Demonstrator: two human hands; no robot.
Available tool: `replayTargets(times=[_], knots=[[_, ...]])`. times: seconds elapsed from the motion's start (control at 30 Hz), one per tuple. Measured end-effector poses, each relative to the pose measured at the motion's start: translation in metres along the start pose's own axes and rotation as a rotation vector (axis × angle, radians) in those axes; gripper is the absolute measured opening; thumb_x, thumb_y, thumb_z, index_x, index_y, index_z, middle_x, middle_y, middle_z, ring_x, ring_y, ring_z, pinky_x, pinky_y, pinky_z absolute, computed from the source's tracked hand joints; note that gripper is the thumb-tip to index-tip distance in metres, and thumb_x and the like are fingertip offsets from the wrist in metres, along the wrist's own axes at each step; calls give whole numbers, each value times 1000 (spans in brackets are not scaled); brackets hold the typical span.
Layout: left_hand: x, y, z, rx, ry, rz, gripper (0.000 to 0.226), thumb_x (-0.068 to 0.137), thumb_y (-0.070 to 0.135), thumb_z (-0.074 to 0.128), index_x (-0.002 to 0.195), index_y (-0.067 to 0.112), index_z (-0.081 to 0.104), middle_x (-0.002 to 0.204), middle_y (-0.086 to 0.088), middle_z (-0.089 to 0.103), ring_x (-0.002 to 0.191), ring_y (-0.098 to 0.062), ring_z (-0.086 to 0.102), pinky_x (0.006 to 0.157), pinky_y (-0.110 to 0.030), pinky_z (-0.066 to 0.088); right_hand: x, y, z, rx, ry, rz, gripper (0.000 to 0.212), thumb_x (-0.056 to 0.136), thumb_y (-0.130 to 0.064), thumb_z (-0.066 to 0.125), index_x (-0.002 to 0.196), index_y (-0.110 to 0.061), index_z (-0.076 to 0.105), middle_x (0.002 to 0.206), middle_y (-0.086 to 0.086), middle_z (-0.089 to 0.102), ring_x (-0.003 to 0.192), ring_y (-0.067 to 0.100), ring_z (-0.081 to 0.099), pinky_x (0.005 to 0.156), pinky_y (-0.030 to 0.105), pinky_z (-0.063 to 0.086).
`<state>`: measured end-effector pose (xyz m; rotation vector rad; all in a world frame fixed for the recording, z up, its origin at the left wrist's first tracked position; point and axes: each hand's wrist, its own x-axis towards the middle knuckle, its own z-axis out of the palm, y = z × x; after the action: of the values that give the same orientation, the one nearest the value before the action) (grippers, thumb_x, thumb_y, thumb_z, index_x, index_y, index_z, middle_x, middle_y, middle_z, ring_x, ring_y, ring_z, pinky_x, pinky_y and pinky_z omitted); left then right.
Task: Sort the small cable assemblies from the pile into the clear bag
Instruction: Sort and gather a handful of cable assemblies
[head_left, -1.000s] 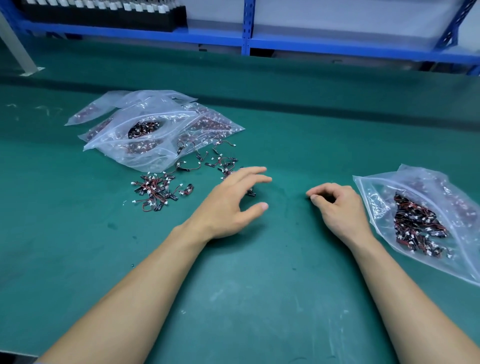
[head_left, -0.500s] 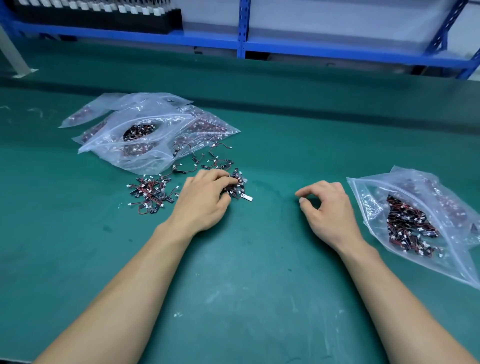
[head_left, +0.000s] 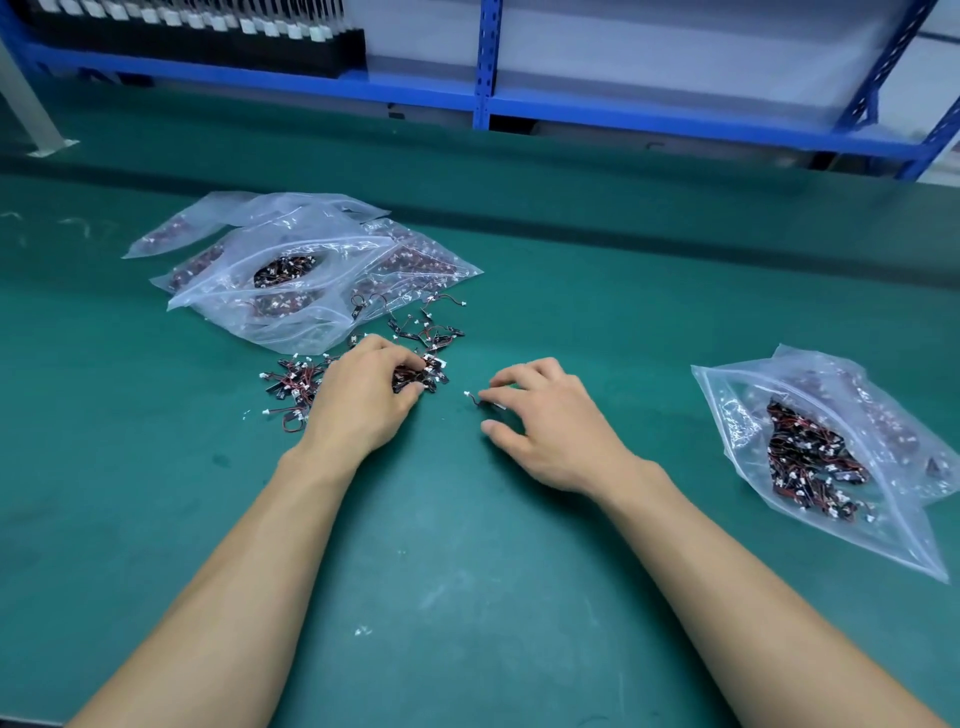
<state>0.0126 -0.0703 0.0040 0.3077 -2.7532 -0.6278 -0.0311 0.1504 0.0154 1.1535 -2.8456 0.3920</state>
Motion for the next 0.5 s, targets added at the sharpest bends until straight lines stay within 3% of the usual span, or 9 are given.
replayTargets(times=[0.17,0.33,0.5], knots=[[1,-12,-9,49,125,-61,10,87,26,69,94,31,75,107,5,64,102,-26,54,87,-39,41,-3,16,6,-82,137,188,37,97,-47,51,127,-30,65,127,-10,59,125,20,39,107,37,27],[1,-9,-8,43,223,-1,5,89,27,70,91,29,75,114,9,62,112,-24,44,86,-35,30,-13,26,11,43,293,250,27,92,-34,62,117,-25,68,114,-8,61,117,21,44,101,37,33],[1,-1,-11,-89,372,39,5,93,26,63,95,24,68,101,7,60,100,-24,47,88,-41,40,-16,25,10,160,362,244,23,92,-27,65,114,-22,69,110,-8,61,115,19,46,94,31,30]])
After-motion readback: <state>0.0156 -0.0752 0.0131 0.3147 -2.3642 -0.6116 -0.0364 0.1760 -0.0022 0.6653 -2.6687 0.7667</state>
